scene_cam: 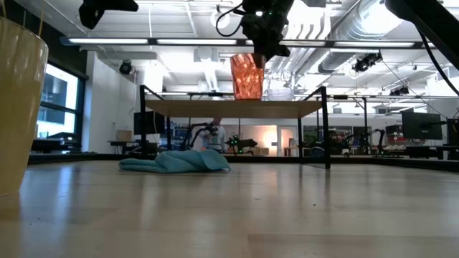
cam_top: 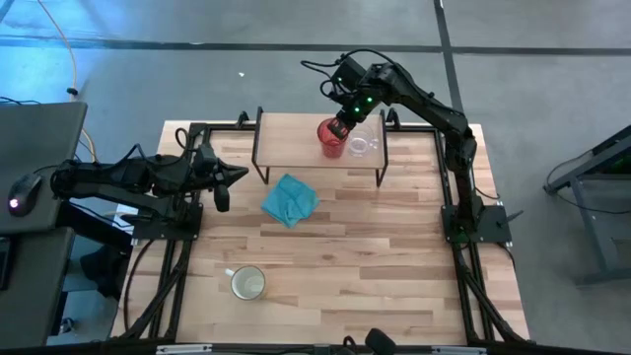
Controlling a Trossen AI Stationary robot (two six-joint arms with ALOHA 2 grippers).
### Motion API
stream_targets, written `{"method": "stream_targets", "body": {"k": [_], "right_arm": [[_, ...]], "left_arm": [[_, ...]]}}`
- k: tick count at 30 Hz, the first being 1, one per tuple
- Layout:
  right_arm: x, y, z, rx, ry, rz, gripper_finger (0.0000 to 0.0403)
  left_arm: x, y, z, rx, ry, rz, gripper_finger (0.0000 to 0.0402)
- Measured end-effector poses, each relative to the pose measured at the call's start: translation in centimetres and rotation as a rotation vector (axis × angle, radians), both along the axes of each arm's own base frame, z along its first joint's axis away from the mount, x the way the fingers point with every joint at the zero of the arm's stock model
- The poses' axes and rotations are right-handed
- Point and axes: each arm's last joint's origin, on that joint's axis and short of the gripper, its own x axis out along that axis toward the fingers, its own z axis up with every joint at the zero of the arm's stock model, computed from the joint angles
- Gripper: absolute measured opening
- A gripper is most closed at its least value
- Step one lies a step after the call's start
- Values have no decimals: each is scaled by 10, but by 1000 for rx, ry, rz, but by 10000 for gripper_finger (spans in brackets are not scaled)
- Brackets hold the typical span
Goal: Stack small to large cups/mugs on shelf
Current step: Put the red cup on the shelf
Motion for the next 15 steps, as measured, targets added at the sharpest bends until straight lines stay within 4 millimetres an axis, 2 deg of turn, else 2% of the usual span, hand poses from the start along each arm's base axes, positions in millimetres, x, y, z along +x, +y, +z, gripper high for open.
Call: {"method": "stream_targets", "body": {"k": [15], "right_arm": [[4,-2,1,-18,-45,-3,35]], "left_arm": [[0,0,0,-2,0,-5,1]]}}
